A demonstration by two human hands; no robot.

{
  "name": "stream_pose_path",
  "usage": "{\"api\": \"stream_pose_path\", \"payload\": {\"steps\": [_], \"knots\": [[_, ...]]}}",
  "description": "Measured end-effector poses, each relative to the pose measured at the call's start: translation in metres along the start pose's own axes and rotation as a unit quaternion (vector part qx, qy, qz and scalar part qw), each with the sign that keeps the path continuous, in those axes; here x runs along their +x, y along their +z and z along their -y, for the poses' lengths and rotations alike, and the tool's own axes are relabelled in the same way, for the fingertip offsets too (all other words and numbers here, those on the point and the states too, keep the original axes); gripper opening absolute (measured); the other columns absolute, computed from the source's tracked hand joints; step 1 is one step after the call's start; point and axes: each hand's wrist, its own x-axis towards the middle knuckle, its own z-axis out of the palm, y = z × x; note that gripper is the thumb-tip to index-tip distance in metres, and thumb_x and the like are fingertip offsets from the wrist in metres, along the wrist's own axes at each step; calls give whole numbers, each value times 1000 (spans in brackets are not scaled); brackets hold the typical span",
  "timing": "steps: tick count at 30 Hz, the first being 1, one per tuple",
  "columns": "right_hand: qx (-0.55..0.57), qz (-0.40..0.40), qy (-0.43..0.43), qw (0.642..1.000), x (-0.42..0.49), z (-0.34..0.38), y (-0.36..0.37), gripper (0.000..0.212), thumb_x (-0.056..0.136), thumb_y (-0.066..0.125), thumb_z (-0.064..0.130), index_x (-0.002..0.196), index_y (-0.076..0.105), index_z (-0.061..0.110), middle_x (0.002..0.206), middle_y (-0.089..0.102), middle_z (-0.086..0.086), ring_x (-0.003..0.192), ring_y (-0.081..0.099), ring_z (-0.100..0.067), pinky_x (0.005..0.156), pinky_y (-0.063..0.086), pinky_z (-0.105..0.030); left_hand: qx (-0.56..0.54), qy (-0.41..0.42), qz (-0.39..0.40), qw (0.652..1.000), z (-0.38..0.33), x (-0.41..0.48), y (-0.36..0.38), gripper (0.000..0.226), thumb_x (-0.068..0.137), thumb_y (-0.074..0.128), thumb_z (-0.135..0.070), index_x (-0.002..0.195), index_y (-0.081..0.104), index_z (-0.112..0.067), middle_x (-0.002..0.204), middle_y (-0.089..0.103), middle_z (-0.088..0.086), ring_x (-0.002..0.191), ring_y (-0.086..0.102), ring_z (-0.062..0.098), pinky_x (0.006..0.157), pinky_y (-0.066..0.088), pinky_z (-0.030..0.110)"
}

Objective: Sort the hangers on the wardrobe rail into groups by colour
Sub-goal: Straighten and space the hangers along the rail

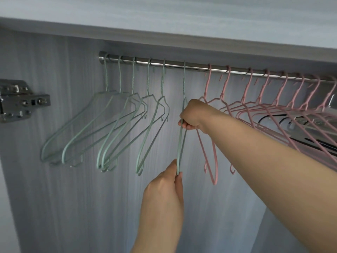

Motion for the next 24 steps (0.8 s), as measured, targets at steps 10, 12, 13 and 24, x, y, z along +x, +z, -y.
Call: {"api": "stream_pose_path", "payload": {"steps": [10,12,13,24], "knots": [[-39,-2,-16,999,2,-6,-5,32,98,32,2,128,41,-4,64,48,-9,47,40,-12,27,31,-12,-10,2,21,1000,0,1,2,20,87,54,-13,103,64,-19,60,60,3,53,51,14,48,33,13],[-39,7,-9,999,1,-7,-5,33,98,31,2,127,42,-7,64,48,-10,48,40,-13,27,31,-11,11,22,36,999,3,2,3,22,76,68,-7,94,68,-18,48,48,-8,43,40,6,42,27,6],[-46,9,-9,999,1,-7,-4,33,98,31,2,127,42,-7,64,49,-10,48,40,-12,27,31,-11,18,30,36,999,4,1,5,23,69,73,-5,88,70,-19,43,43,-10,41,40,8,41,28,5],[-36,28,-22,999,0,-3,7,31,98,33,2,124,44,-8,65,49,-9,49,42,-11,29,34,-10,22,45,-25,998,20,1,1,22,66,60,-16,85,68,-23,45,59,-9,48,55,7,44,36,7]]}}
